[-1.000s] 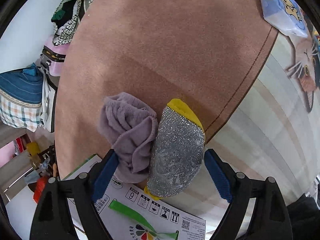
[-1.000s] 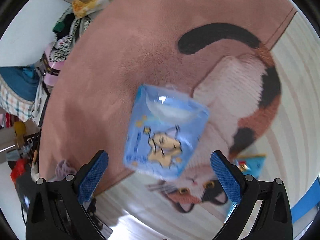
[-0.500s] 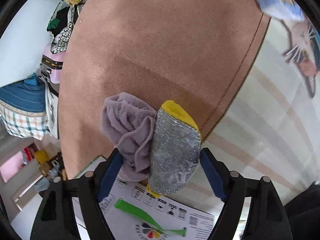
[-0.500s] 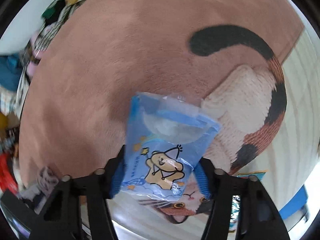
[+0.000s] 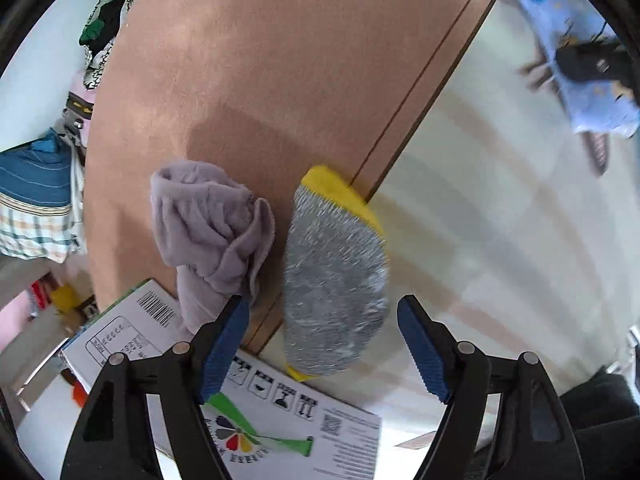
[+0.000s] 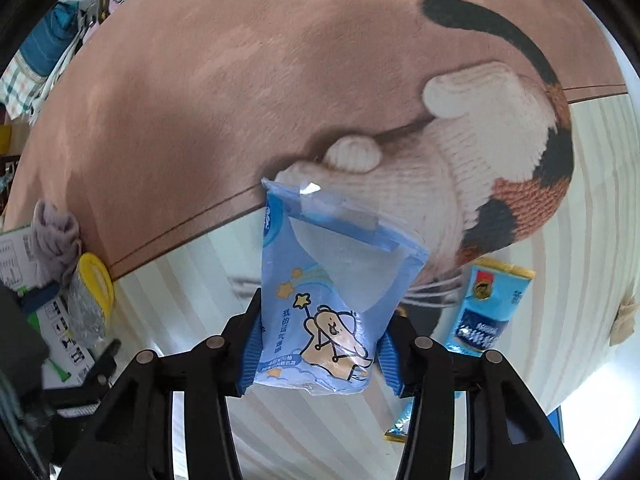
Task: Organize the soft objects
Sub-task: 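Carry the pouch and sponge into the box and open both tools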
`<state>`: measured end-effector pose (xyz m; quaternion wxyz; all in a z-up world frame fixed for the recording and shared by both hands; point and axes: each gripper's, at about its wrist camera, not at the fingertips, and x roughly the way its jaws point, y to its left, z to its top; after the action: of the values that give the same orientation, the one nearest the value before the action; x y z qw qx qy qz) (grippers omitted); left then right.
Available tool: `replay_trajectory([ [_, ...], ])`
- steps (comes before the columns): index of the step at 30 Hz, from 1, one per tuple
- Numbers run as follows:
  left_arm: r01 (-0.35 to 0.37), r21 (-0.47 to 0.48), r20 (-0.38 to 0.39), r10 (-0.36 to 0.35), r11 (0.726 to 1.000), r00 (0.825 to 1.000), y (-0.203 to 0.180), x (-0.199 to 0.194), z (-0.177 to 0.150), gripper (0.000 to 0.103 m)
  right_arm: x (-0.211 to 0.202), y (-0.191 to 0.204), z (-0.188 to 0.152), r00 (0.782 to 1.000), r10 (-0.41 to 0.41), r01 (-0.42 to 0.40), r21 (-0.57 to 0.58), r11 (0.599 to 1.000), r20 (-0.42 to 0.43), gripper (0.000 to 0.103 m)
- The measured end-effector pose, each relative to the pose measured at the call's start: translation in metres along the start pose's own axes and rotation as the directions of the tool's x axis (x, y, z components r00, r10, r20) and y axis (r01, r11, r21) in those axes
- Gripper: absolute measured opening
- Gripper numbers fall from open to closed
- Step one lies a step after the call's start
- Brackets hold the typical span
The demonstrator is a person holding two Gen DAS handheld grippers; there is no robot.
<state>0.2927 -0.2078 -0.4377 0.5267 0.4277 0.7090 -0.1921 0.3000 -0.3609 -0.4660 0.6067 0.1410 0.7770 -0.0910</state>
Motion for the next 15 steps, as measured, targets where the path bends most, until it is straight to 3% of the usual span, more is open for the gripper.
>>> replay_trajectory([
  [2,0.003,-0.004,-0.004,-0.003,1.0,1.0,-0.004,0.005,-0.003,0.073,0.002,0.005,-0.003,1.0,-0.008,0.008,-0.002,1.0,0.012,0.052],
  [3,0.015,-0.013,-0.001,-0.015,1.0,1.0,-0.005,0.006,-0.005,0.052,0.002,0.007,-0.004,1.0,-0.009,0.009,-0.002,1.0,0.022,0.051],
  [4,0.028,-0.019,-0.007,-0.028,0.999,1.0,0.003,0.01,-0.006,0.047,0.003,0.009,-0.006,1.0,-0.01,0.01,0.001,1.0,0.028,0.05],
  [7,0.061,-0.067,0.014,-0.061,0.996,0.998,0.004,0.006,-0.01,0.046,-0.001,0.022,-0.006,0.999,-0.015,0.015,0.006,1.0,0.042,0.042],
  [11,0.136,-0.18,0.094,-0.12,0.974,0.988,0.02,-0.017,-0.02,0.046,-0.014,0.019,-0.005,0.998,-0.004,0.004,0.001,1.0,0.067,0.039],
  [15,0.28,-0.307,0.234,-0.213,0.91,0.949,0.042,-0.056,-0.051,0.046,-0.04,0.028,-0.024,0.993,0.031,-0.028,-0.023,0.999,0.11,0.038],
])
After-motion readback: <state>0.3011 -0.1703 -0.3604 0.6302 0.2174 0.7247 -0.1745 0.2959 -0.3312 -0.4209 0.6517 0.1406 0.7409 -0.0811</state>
